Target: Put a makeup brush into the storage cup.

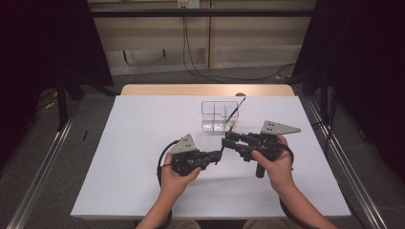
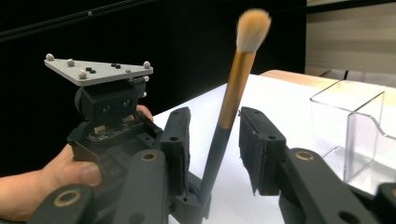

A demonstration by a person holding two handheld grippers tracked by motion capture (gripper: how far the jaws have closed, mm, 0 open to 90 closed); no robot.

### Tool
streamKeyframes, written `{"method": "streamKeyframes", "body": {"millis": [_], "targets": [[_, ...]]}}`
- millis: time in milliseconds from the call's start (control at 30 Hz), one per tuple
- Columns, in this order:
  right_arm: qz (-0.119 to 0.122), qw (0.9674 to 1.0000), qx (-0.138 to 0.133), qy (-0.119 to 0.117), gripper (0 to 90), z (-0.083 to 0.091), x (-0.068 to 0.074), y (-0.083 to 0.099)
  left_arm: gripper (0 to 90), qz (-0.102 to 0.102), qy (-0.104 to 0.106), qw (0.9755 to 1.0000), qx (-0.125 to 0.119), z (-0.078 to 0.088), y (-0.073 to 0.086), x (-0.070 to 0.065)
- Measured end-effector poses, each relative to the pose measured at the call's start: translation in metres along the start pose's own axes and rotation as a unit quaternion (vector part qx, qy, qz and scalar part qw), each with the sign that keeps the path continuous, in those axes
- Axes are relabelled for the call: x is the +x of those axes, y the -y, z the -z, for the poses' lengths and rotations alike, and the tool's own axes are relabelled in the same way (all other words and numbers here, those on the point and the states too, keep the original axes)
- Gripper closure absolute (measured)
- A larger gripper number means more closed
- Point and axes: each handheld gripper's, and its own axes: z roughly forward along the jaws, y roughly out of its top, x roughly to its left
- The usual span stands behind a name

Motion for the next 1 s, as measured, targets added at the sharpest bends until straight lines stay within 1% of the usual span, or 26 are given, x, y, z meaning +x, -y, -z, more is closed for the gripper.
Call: {"method": "streamKeyframes", "body": {"millis": [167, 300, 400, 467, 567, 667, 733, 1000], "targets": [[-0.005, 1.0000, 0.002, -0.003, 71.0, -0.0011, 0.0003, 0.0005, 85.8, -0.002, 0.001, 1.0000, 0.000, -0.0009, -0.0004, -0.0007], [-0.011, 0.9999, 0.001, -0.006, 73.1, -0.0020, 0.0001, 0.0006, 85.8, 0.000, 0.003, 1.0000, -0.004, -0.0008, 0.0001, -0.0007], [-0.014, 0.9999, 0.001, -0.007, 77.2, -0.0023, -0.0007, 0.0009, 85.8, -0.001, 0.006, 1.0000, -0.007, -0.0006, -0.0001, -0.0007], [-0.019, 0.9998, -0.003, -0.007, 82.1, -0.0020, -0.0013, 0.0015, 85.7, -0.003, 0.007, 0.9999, -0.008, -0.0009, -0.0002, -0.0010], [-0.029, 0.9995, -0.005, -0.013, 83.3, -0.0026, -0.0020, 0.0015, 85.7, -0.004, 0.007, 0.9999, -0.007, -0.0014, -0.0001, -0.0010], [-0.030, 0.9995, -0.005, -0.014, 83.6, -0.0032, -0.0011, 0.0010, 85.6, 0.001, 0.012, 0.9999, -0.012, -0.0013, -0.0001, -0.0007], [-0.031, 0.9994, -0.008, -0.017, 83.7, -0.0037, -0.0010, 0.0007, 85.4, 0.000, 0.012, 0.9999, -0.012, -0.0009, -0.0004, -0.0006], [-0.023, 0.9995, -0.005, -0.023, 83.9, -0.0042, 0.0005, -0.0017, 84.5, 0.006, 0.023, 0.9996, -0.015, -0.0005, -0.0013, -0.0007]]}}
